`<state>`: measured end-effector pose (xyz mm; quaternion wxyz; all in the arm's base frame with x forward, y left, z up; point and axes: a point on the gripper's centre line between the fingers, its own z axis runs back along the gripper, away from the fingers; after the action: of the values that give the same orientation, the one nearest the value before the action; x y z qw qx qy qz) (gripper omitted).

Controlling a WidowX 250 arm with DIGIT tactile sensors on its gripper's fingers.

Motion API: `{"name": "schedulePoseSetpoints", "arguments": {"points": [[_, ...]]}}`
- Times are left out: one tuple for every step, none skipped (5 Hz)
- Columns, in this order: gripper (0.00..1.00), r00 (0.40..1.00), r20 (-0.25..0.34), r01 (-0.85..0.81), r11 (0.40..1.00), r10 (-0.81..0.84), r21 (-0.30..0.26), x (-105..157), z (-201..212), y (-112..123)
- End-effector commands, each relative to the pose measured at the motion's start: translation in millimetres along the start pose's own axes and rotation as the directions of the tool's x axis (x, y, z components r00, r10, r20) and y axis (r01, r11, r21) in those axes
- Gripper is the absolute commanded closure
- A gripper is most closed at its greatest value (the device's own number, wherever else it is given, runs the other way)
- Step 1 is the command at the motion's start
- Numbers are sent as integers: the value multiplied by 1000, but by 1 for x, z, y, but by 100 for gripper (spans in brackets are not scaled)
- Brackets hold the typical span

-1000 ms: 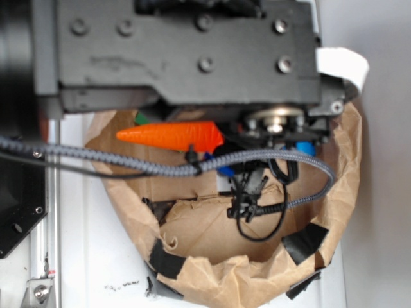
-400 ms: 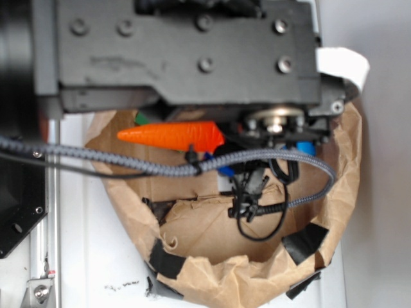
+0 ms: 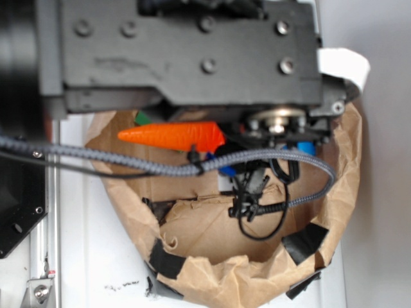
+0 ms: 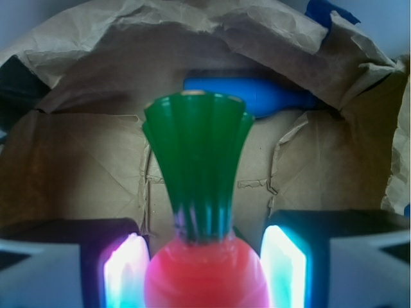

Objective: Grab the carrot.

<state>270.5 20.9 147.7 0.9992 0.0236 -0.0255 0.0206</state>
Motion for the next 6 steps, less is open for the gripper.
{"name": "schedulePoseSetpoints", "arguments": {"points": [[100, 1000, 30, -4, 1000, 4, 8, 5, 7, -7], [100, 1000, 31, -7, 1000, 7, 6, 5, 8, -6], [100, 999, 31, -8, 1000, 7, 4, 6, 8, -6], [100, 1000, 27, 6, 1000, -5, -15, 6, 7, -7], [100, 1000, 28, 3, 1000, -3, -15, 6, 8, -6], [100, 999, 33, 3, 1000, -2, -17, 6, 8, -6]]}}
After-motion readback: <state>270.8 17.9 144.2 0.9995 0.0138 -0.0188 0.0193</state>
